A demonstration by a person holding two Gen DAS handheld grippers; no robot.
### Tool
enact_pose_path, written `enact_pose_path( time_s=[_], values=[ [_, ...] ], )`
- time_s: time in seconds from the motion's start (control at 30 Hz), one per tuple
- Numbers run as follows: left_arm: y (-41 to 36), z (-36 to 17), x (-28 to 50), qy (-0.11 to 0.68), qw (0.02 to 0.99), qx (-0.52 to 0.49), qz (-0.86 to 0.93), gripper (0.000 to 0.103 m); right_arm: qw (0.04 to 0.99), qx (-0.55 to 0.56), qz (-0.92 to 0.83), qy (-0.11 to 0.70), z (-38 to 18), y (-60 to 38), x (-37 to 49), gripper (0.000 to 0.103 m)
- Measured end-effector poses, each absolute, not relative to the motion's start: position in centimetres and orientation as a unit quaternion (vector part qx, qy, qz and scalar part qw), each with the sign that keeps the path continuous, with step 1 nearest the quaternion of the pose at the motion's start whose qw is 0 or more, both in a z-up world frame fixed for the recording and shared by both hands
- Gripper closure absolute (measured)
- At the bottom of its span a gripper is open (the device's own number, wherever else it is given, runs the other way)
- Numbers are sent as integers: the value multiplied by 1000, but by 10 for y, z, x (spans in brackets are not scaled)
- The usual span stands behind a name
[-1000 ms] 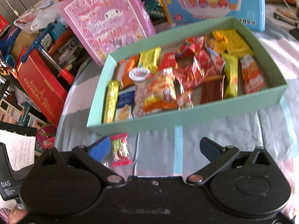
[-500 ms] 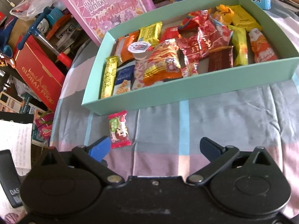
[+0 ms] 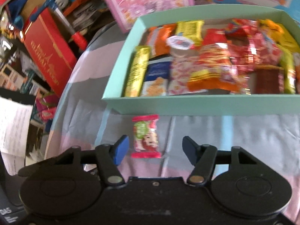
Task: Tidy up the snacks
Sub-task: 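Grasp the clear cookie packet with the left tool while the right grasps the pink candy, then lower the cookie packet and pink candy into the tray and release both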
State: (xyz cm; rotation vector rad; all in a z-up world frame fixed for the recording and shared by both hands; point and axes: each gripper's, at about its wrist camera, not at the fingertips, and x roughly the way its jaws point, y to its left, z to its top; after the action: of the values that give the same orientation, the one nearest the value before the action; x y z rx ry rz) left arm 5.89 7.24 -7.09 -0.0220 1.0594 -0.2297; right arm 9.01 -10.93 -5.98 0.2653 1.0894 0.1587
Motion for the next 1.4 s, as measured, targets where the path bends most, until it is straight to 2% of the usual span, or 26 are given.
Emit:
enact_pose_path(
  time_s=[0.3,0.37,0.43,0.77,1.13,1.4],
  values=[
    [84,-72,64,504,856,-31,-113,48,847,62,79,522,-74,-69,104,61],
    [84,-73,65,502,857,-32,-112,48,851,39,76,518,-75,-65,102,72],
    [83,-73,65,501,858,-33,-110,48,852,38,74,518,-74,-66,101,75],
    [79,-71,64,497,860,-34,-105,55,849,97,62,516,-62,-109,78,77],
    [43,-38,53,481,864,-21,-149,55,855,171,34,489,-40,-178,40,77],
    [5,-4,71,459,870,-16,-180,55,877,203,12,436,-4,-231,34,77]
  ],
)
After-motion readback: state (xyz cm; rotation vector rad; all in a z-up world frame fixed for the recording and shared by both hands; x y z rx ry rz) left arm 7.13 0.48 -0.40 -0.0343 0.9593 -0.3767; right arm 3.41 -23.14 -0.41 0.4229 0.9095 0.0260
